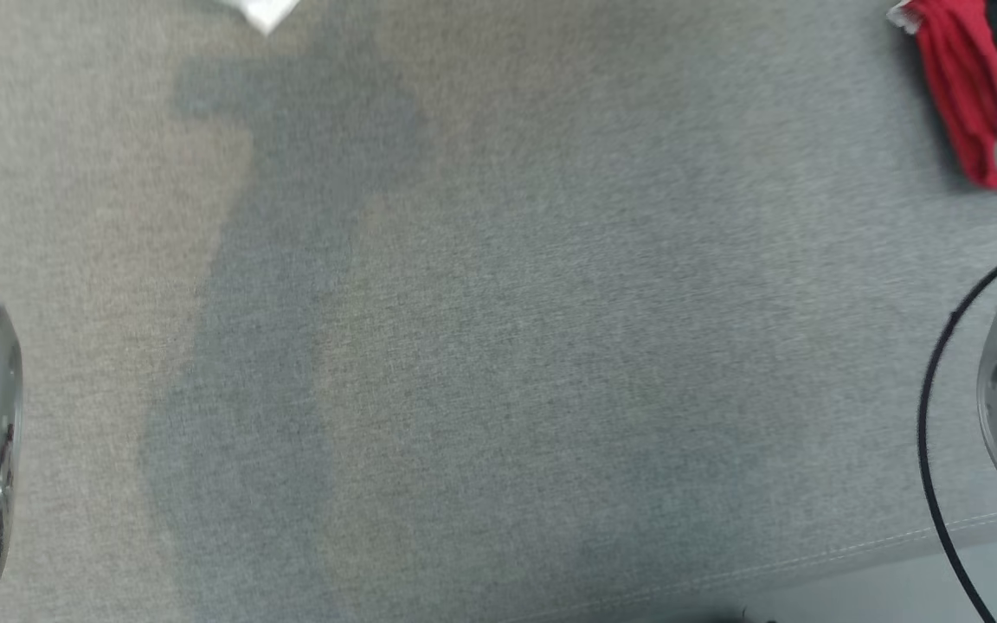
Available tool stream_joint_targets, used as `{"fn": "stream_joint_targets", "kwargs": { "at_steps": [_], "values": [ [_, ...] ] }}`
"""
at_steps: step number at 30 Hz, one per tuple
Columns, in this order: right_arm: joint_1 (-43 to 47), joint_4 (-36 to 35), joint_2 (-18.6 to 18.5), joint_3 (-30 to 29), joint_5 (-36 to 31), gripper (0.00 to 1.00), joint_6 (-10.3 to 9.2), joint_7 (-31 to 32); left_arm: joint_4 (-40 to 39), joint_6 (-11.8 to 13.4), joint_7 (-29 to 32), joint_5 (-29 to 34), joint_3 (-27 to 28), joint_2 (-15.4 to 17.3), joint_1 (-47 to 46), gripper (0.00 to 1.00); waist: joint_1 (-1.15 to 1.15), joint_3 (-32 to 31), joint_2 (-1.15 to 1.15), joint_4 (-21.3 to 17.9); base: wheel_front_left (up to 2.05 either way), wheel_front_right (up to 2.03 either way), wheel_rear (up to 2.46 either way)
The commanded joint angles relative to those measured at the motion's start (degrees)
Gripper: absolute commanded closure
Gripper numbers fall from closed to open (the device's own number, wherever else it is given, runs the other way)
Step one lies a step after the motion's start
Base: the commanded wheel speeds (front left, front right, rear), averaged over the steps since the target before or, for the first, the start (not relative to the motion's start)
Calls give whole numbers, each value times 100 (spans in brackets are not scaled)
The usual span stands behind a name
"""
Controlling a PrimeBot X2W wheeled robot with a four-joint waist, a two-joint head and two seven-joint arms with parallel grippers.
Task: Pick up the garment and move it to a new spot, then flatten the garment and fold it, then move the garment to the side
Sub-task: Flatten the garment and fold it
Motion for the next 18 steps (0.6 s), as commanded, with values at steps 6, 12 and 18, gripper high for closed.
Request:
{"fn": "stream_joint_targets", "kwargs": {
  "at_steps": [6, 12, 18],
  "values": [
    [-274, 1466, 200, -119, -462, 100, -3, -890, 851, -279, -754, -105, 25, -248, 193, 100, -1, 1469, 0, 527, 0, 0, 0],
    [-136, 2171, 283, -27, -436, 100, -3, -1151, 1144, -562, -919, -229, 101, -388, 713, 100, -1, 1557, 0, 550, 0, 0, 0],
    [237, 1753, 255, 92, -48, 100, -3, -1176, 556, -683, -922, -268, 464, -331, 1529, 100, -1, 1333, 0, 469, 0, 0, 0]
  ]
}}
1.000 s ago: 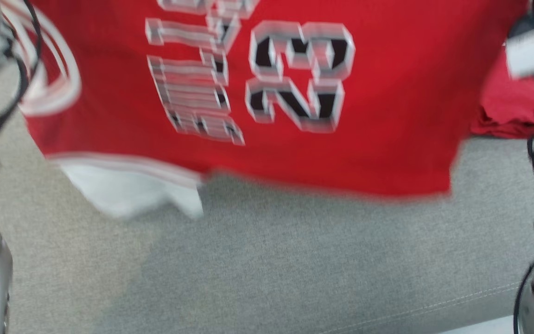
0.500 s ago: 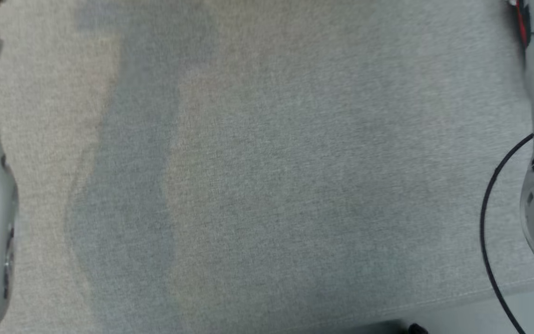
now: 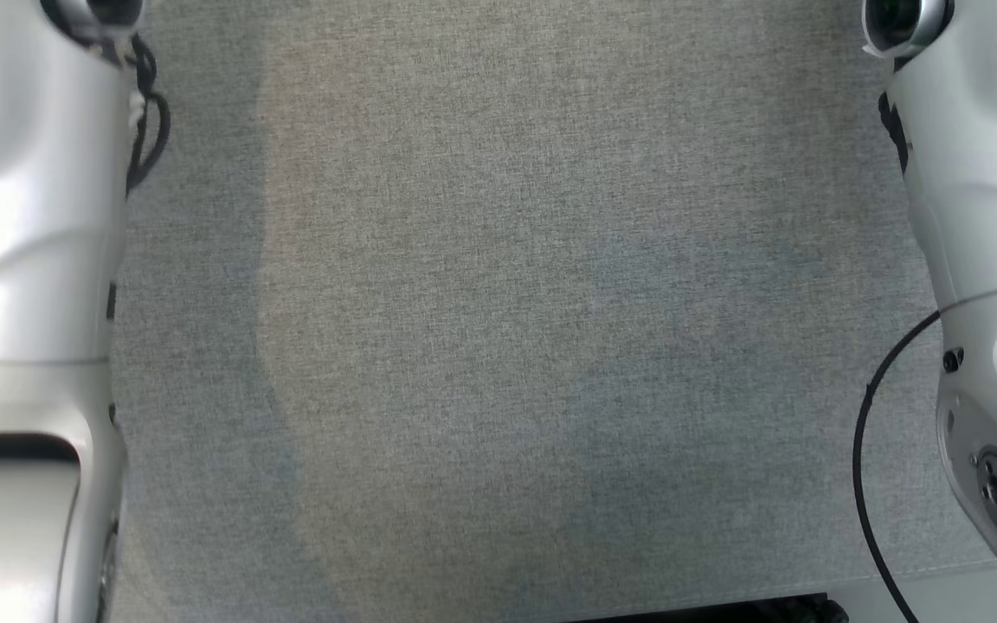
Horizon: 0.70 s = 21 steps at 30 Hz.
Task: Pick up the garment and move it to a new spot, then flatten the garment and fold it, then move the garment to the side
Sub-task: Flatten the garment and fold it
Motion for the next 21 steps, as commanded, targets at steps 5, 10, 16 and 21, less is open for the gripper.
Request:
{"fn": "stream_joint_targets", "kwargs": {
  "at_steps": [5, 10, 16, 21],
  "values": [
    [769, -692, -139, 83, 411, 100, -4, -18, -711, -122, -16, -100, 317, -8, 1060, 100, -2, -426, 0, -102, 0, 0, 0],
    [1675, -1158, -189, 84, 773, 100, -4, -19, -1473, -194, -16, -188, 609, -47, 2363, 100, -2, -935, 0, -162, 0, 0, 0],
    [2825, -1474, -181, 191, 1201, 100, -4, -20, -2488, -252, -16, -204, 913, -133, 4151, 100, -2, -1654, 0, -182, 0, 0, 0],
    [3867, -1914, -165, 250, 1547, 100, -4, -20, -3175, -192, -8, -231, 820, -229, 5566, 100, -2, -2271, 0, -113, 0, 0, 0]
  ]
}}
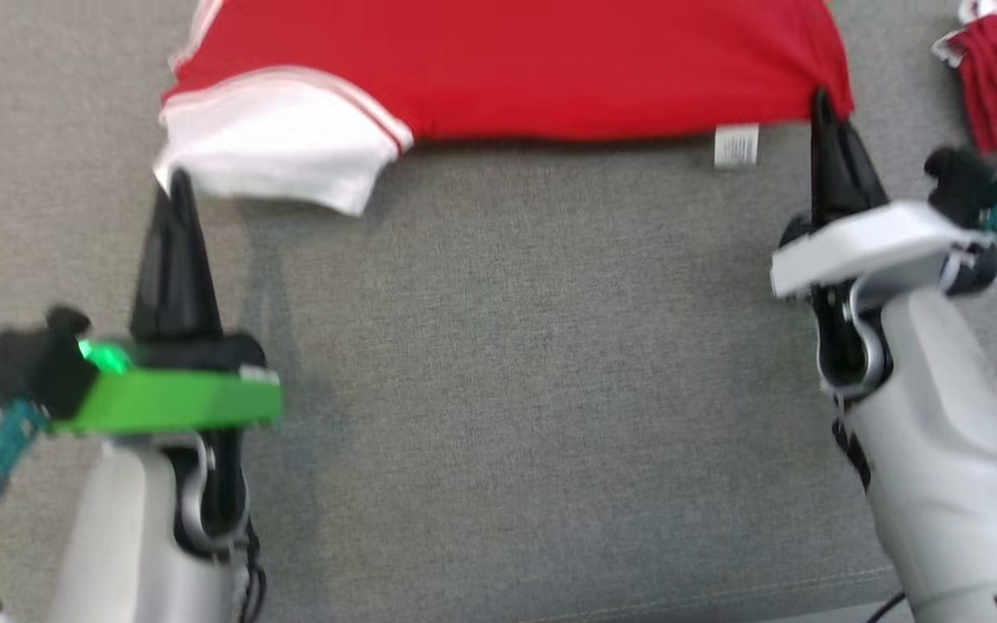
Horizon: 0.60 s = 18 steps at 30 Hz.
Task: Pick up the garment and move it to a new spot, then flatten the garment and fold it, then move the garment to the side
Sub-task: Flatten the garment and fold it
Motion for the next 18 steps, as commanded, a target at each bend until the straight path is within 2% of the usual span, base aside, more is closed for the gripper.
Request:
{"fn": "stream_joint_targets", "kwargs": {
  "at_steps": [1, 11, 18],
  "values": [
    [375, -175, -33, -20, 84, 100, -4, -16, -205, 46, 11, -4, -38, -4, 385, 100, 0, -757, 0, 46, 0, 0, 0],
    [2718, -1717, 140, -359, 315, 100, -3, -15, -1714, 484, 506, -78, -322, -67, 2391, 100, 0, -1700, 0, 323, 0, 0, 0],
    [3932, -2785, 287, -604, 245, 100, -4, 342, -2483, 721, 945, 60, -437, 110, 3264, 100, 0, -1949, 0, 405, 0, 0, 0]
  ]
}}
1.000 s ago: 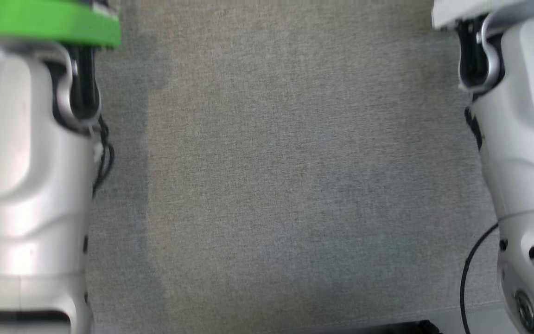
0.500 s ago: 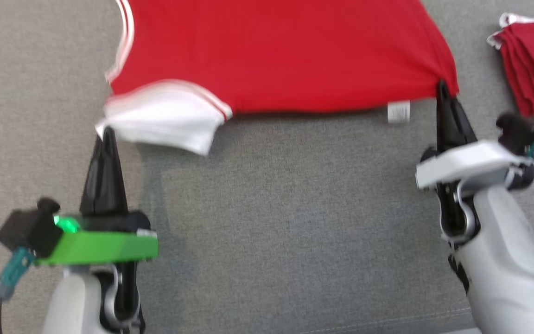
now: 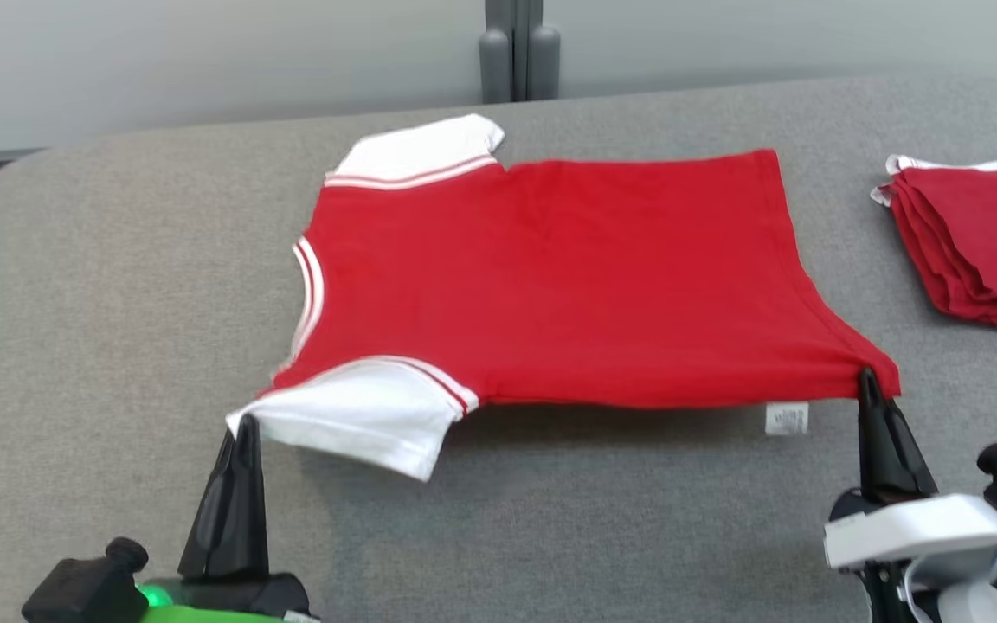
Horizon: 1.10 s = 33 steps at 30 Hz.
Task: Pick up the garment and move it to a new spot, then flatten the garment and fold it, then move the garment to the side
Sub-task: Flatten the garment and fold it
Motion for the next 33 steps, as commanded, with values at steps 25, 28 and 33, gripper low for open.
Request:
{"fn": "stream_joint_targets", "kwargs": {
  "at_steps": [25, 28, 33],
  "values": [
    [-299, 1179, 82, 175, 447, 100, -3, 162, 1430, -245, 120, -258, -213, -27, -1029, 100, 1, 379, 0, -103, 0, 0, 0],
    [-486, 1300, 78, 175, 537, 100, -3, 77, 1851, -330, 41, -194, -257, -39, -1531, 100, 1, 453, 0, -148, 0, 0, 0],
    [-818, 1537, 81, 114, 471, 100, -3, 9, 2660, -434, -89, -151, -290, -65, -2273, 100, 1, 555, 0, -204, 0, 0, 0]
  ]
}}
